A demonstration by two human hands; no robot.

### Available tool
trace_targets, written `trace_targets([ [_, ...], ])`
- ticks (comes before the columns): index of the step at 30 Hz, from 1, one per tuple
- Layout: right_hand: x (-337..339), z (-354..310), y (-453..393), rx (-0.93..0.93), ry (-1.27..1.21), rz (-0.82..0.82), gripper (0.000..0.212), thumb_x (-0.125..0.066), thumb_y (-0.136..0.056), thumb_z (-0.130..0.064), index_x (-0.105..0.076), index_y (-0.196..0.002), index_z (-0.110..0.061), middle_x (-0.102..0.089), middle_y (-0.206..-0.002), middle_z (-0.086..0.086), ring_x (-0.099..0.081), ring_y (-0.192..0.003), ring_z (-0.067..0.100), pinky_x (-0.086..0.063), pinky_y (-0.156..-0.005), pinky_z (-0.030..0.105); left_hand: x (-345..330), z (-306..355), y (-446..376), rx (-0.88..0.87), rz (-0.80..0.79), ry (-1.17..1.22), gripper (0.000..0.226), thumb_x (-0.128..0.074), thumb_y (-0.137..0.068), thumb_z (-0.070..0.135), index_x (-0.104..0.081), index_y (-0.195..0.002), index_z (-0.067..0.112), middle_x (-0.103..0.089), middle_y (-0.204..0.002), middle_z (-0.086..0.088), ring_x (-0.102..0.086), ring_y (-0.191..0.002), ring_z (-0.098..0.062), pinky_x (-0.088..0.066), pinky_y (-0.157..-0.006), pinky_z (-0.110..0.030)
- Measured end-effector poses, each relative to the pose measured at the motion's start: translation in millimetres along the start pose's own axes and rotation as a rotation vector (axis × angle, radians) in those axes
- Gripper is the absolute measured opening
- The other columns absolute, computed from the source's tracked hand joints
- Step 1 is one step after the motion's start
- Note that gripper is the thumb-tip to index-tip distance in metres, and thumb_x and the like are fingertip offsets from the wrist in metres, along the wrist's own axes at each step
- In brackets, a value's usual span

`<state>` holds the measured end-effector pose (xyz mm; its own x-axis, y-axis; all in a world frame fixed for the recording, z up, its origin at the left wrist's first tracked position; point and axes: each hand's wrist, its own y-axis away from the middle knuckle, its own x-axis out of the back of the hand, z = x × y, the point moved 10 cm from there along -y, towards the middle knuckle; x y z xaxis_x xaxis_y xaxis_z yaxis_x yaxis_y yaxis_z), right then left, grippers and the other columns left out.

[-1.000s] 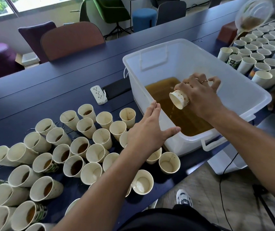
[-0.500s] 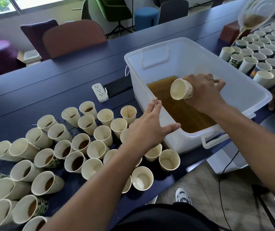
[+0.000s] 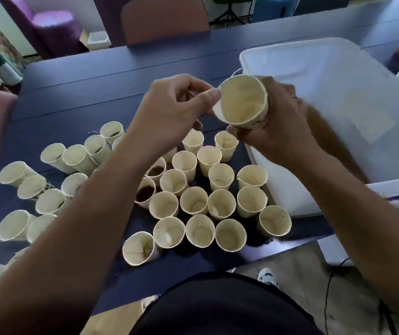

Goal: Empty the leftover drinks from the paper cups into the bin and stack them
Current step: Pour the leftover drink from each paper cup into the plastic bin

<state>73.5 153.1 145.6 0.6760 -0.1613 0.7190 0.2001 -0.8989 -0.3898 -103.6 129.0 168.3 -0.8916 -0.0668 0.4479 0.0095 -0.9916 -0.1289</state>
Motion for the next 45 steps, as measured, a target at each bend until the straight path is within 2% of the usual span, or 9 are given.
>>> trace_targets([
  [9, -126, -70, 29, 0.173, -0.114, -0.313, 0.072, -0.079, -0.076, -0.046, -0.043, -0.136, -0.033, -0.054, -0.136, -0.007, -0.04, -0.131, 0.022, -0.021, -0.104, 0.046, 77, -99, 67, 0.31, 0.164, -0.109, 0.003, -0.075, -0.088, 0.015, -0.072, -0.087, 0.017, -0.073, -0.066, -0.001, -0.063, -0.054, -0.01, -0.047, -0.054, -0.017],
  [14, -207, -79, 52, 0.221, 0.052, -0.84, 0.112, -0.083, -0.064, -0.062, -0.012, -0.149, -0.047, -0.038, -0.152, -0.01, -0.026, -0.143, 0.027, -0.017, -0.108, 0.05, 114, -149, 105, 0.454, 0.229, -0.252, 0.009, -0.074, -0.087, 0.017, -0.072, -0.079, 0.021, -0.071, -0.063, 0.006, -0.061, -0.05, -0.002, -0.051, -0.062, -0.025],
  [16, -227, -71, 52, 0.208, 0.088, -0.941, 0.103, -0.076, -0.072, -0.064, -0.01, -0.15, -0.05, -0.048, -0.144, -0.013, -0.035, -0.139, 0.026, -0.026, -0.109, 0.05, 127, -166, 119, 0.515, 0.234, -0.336, 0.012, -0.074, -0.087, 0.018, -0.071, -0.077, 0.023, -0.071, -0.063, 0.008, -0.062, -0.052, -0.002, -0.05, -0.064, -0.027],
  [18, -238, -66, 43, 0.152, 0.033, -0.925, 0.083, -0.065, -0.085, -0.061, -0.017, -0.152, -0.045, -0.06, -0.129, -0.012, -0.055, -0.12, 0.021, -0.041, -0.101, 0.045, 138, -184, 134, 0.588, 0.248, -0.414, 0.013, -0.074, -0.087, 0.021, -0.07, -0.075, 0.026, -0.072, -0.068, 0.007, -0.065, -0.063, -0.007, -0.056, -0.072, -0.033],
  [21, -246, -56, 28, 0.02, 0.0, -0.81, 0.058, -0.052, -0.097, -0.052, -0.034, -0.149, -0.034, -0.067, -0.116, -0.003, -0.063, -0.104, 0.02, -0.051, -0.091, 0.042, 141, -207, 155, 0.694, 0.255, -0.518, 0.018, -0.072, -0.086, 0.027, -0.066, -0.07, 0.033, -0.074, -0.08, 0.006, -0.068, -0.082, -0.016, -0.056, -0.079, -0.037],
  [26, -260, -50, 30, 0.029, 0.272, -0.796, 0.035, -0.05, -0.098, -0.054, -0.07, -0.11, -0.028, -0.07, -0.093, -0.002, -0.062, -0.083, 0.019, -0.051, -0.072, 0.035, 124, -229, 166, 0.75, 0.225, -0.556, 0.024, -0.072, -0.086, 0.03, -0.061, -0.067, 0.038, -0.073, -0.09, 0.003, -0.067, -0.092, -0.021, -0.055, -0.085, -0.04],
  [30, -276, -35, 35, -0.088, 0.341, -0.807, 0.042, -0.051, -0.095, -0.058, -0.068, -0.091, -0.019, -0.07, -0.074, 0.0, -0.067, -0.064, 0.021, -0.06, -0.069, 0.039, 117, -243, 164, 0.804, 0.185, -0.583, 0.014, -0.068, -0.088, 0.033, -0.068, -0.074, 0.035, -0.075, -0.091, 0.002, -0.067, -0.096, -0.022, -0.056, -0.087, -0.042],
  [35, -279, -36, 35, -0.136, 0.332, -0.782, 0.037, -0.052, -0.099, -0.043, -0.068, -0.078, -0.016, -0.068, -0.061, -0.002, -0.065, -0.044, 0.014, -0.057, -0.052, 0.029, 108, -255, 157, 0.832, 0.119, -0.64, 0.007, -0.067, -0.09, 0.033, -0.071, -0.085, 0.033, -0.075, -0.095, 0.002, -0.067, -0.1, -0.021, -0.052, -0.085, -0.034],
  [45, -290, -38, 38, -0.161, 0.376, -0.77, 0.027, -0.056, -0.094, -0.022, -0.062, -0.069, -0.015, -0.069, -0.064, 0.002, -0.068, -0.059, 0.022, -0.057, -0.06, 0.03, 94, -274, 149, 0.861, 0.027, -0.691, 0.014, -0.069, -0.09, 0.036, -0.075, -0.1, 0.029, -0.073, -0.098, -0.002, -0.067, -0.095, -0.023, -0.051, -0.076, -0.034],
])
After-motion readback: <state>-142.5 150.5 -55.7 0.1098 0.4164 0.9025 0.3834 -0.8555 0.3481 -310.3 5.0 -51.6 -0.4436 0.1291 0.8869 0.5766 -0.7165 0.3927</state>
